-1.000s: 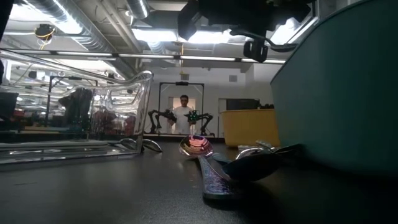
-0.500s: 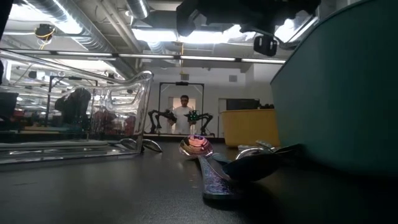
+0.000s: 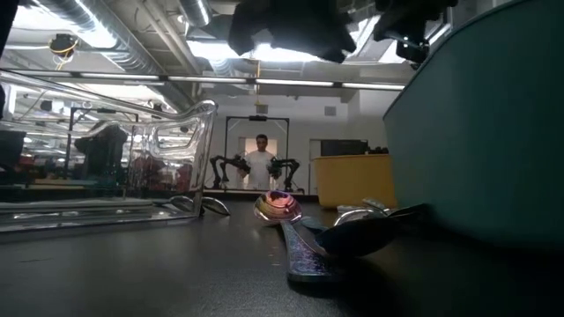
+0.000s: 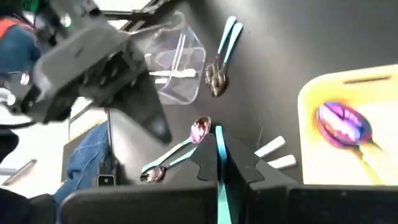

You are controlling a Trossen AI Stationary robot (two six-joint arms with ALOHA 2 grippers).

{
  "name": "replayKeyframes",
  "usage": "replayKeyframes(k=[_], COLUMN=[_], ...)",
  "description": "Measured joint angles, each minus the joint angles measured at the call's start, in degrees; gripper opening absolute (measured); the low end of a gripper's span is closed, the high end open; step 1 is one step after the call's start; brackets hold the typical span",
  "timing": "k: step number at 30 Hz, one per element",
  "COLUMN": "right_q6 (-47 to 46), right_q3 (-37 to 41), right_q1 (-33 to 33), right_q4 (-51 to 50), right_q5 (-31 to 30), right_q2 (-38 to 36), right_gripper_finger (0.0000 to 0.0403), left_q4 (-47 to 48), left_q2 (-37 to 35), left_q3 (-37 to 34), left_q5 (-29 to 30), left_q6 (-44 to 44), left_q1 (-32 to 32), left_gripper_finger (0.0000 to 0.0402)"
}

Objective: Sort silverware by color (type)
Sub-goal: Put the blue spoon into the blue bin

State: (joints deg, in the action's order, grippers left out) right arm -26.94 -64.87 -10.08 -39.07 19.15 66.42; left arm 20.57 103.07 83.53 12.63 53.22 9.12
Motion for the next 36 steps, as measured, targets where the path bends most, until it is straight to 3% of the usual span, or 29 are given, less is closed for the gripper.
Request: replayKeyframes(k=[10, 19, 26, 36], right_q6=[-9.85, -13.61, -15.82, -21.38], right_q3=[10.34, 14.11, 16.63, 24.47], right_q1=[13.59, 21.87, 25.30, 25.59], right_q4=[8.38, 11.39, 12.71, 15.16], right_q5=[-10.82, -18.38, -25.04, -26.49], right_q2=[-4.52, -4.95, -4.97, -4.93], right_gripper_finger=[0.0000, 0.0000, 0.0000, 0.0000], left_q4=[6.63, 7.35, 7.31, 7.24], left_q2=[0.00, 0.00, 0.00, 0.00], left_q3=[0.00, 0.00, 0.00, 0.00], left_q5=[-0.07, -0.07, -0.07, -0.29], left_q6=[-16.60, -21.67, -22.72, -23.10], left_q1=[-2.34, -4.15, -4.34, -4.63], left_gripper_finger=[0.0123, 0.0123, 0.0123, 0.0123])
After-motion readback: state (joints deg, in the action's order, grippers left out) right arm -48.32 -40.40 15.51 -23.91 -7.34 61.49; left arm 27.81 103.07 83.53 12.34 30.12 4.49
